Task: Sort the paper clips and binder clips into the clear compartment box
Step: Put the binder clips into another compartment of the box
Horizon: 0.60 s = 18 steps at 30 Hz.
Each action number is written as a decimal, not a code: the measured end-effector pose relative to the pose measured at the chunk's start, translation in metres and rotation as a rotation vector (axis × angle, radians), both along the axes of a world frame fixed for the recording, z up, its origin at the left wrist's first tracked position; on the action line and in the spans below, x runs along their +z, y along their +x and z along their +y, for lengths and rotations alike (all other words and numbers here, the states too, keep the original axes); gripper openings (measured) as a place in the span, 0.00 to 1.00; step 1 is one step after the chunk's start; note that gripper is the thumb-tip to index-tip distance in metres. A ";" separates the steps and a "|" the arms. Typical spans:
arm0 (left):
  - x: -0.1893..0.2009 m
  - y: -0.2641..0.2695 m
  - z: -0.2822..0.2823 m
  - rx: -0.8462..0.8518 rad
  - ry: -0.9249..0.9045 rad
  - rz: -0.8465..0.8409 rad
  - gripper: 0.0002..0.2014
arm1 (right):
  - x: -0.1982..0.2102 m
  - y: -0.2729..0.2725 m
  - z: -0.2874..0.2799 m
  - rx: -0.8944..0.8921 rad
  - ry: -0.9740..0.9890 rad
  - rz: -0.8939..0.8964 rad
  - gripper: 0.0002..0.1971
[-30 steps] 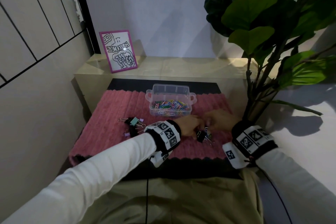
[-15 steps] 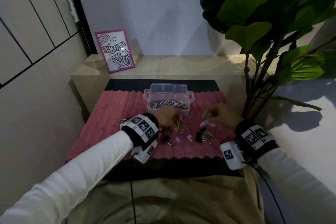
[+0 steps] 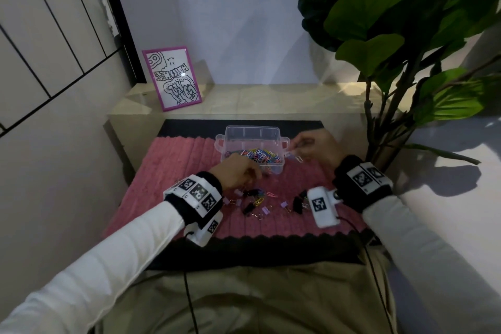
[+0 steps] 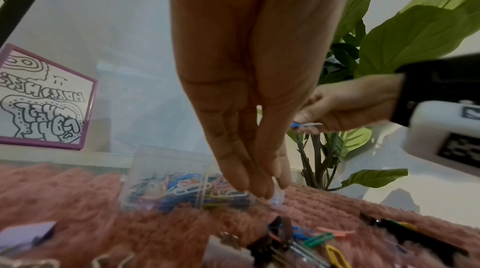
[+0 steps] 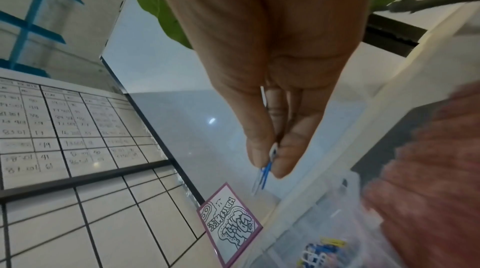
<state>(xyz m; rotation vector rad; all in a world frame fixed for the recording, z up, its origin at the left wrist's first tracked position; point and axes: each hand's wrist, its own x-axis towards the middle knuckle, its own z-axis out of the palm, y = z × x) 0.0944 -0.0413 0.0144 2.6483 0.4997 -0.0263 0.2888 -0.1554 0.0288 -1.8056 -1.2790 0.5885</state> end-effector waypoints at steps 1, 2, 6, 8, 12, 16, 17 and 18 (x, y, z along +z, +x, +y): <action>0.001 0.003 -0.001 -0.006 0.004 0.001 0.14 | 0.004 -0.001 0.012 -0.029 -0.002 -0.017 0.06; 0.001 0.006 -0.002 -0.010 0.015 0.018 0.13 | 0.007 -0.003 0.024 -0.063 -0.010 -0.039 0.06; -0.004 0.015 -0.002 -0.021 0.081 0.248 0.14 | 0.010 -0.015 0.062 -0.104 -0.087 -0.044 0.05; -0.006 0.015 -0.002 -0.033 0.084 0.315 0.18 | 0.008 -0.021 0.068 -0.075 -0.148 -0.057 0.06; -0.009 0.011 0.004 -0.050 0.039 0.285 0.14 | 0.007 -0.027 0.059 -0.051 -0.184 -0.164 0.12; -0.011 0.009 0.010 -0.060 -0.002 0.248 0.11 | 0.005 -0.026 0.030 0.027 -0.145 -0.323 0.12; -0.011 0.011 0.009 -0.064 0.014 0.232 0.11 | 0.004 -0.027 0.022 0.056 -0.129 -0.355 0.11; -0.012 0.013 0.007 -0.068 0.031 0.212 0.11 | 0.002 -0.026 0.014 0.093 -0.117 -0.382 0.10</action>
